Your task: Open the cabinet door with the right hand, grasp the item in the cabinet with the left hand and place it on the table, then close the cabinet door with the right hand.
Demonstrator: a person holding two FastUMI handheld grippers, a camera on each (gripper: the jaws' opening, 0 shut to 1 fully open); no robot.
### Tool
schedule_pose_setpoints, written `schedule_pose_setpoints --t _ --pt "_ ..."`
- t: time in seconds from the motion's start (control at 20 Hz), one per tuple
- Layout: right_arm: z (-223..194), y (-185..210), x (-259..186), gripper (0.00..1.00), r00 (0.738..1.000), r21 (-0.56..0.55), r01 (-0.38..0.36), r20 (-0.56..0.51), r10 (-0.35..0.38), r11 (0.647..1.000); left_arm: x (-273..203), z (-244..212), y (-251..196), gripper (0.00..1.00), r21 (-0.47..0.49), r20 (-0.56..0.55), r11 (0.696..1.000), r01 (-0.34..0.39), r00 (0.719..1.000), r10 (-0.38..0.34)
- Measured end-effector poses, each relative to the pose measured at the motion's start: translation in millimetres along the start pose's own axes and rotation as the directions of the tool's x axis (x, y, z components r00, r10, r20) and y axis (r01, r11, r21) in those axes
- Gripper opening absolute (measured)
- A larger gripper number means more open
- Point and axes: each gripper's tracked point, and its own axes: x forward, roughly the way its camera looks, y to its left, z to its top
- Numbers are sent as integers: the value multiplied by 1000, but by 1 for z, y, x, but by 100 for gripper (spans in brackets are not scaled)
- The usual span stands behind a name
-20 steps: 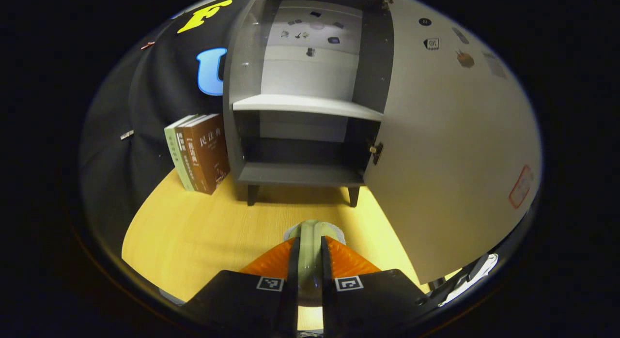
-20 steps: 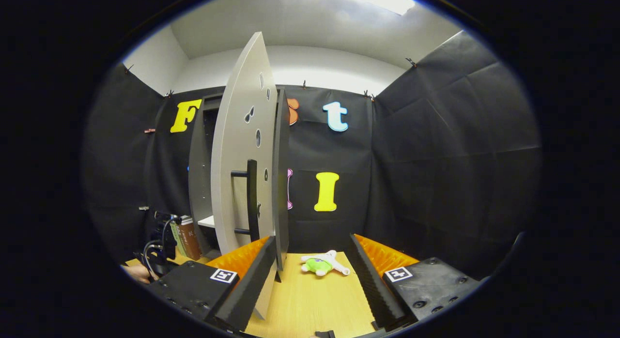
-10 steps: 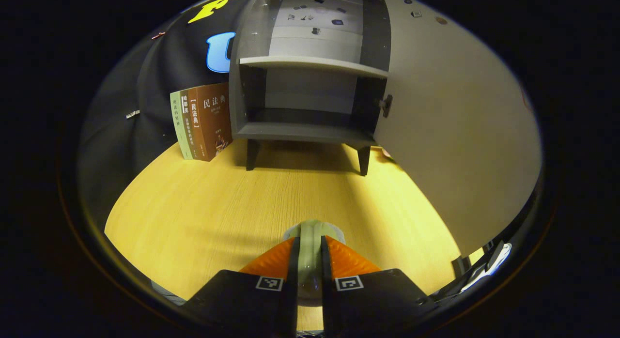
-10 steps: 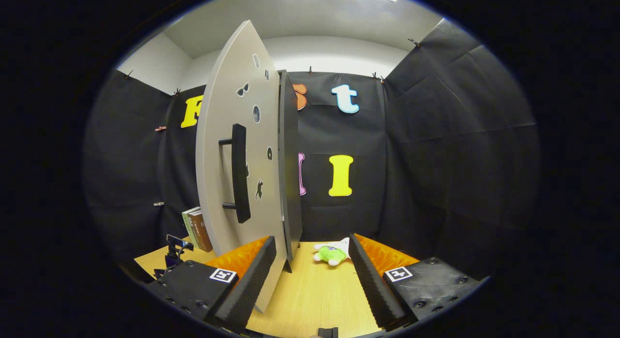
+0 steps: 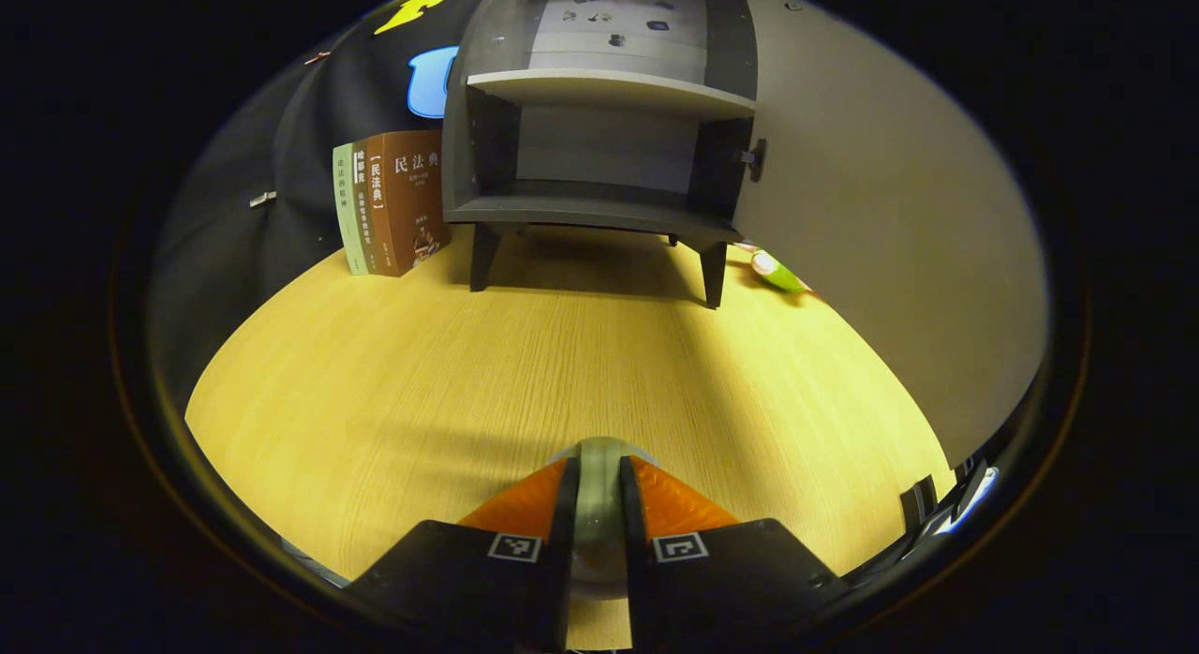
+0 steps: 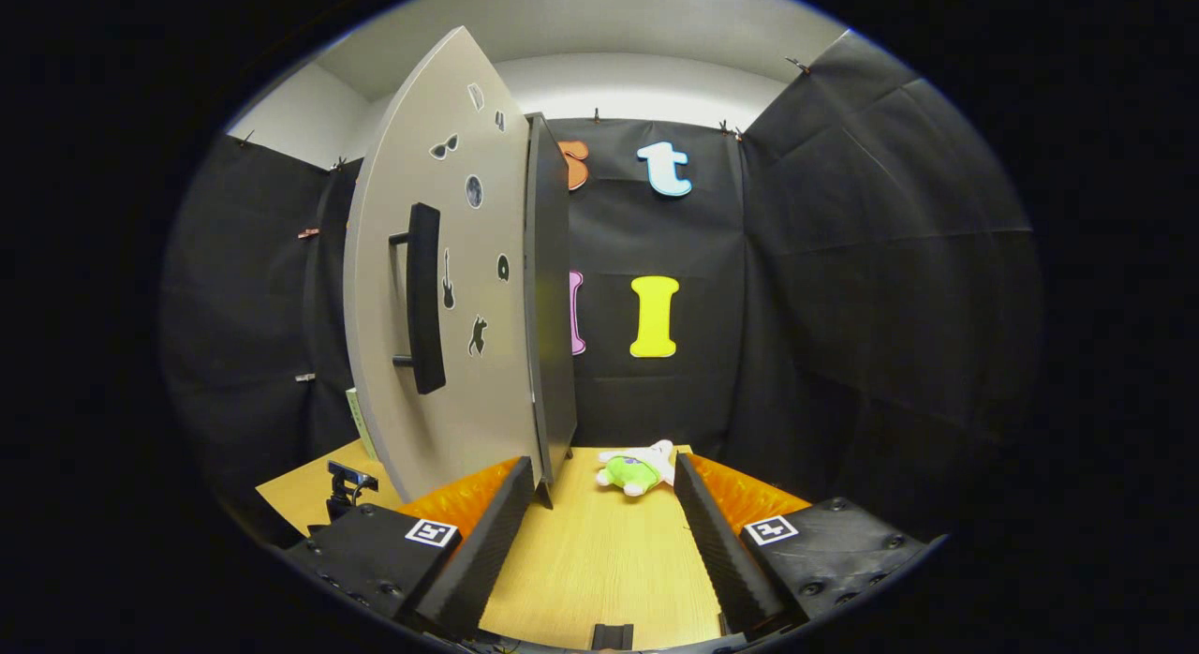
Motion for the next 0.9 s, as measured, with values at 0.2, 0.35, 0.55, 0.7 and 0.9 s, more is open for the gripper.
schedule_pose_setpoints --t 0.2,0.35,0.55,0.7,0.9 --pt "-1 6 4 95 999 -1 -36 -6 36 999 -2 6 2 47 28 11 1000 -10 1000 10" --pt "0 13 6 95 997 14 -72 -9 72 997 -13 27 6 74 46 63 999 -22 998 20" --pt "16 39 5 95 986 75 -167 17 166 983 -47 68 15 97 53 151 997 -59 987 50" --pt "31 61 4 96 972 86 -232 47 228 969 -90 98 15 98 86 216 993 -81 974 61" --pt "45 88 5 95 949 69 -310 82 304 948 -159 154 4 97 115 312 992 -46 950 8"
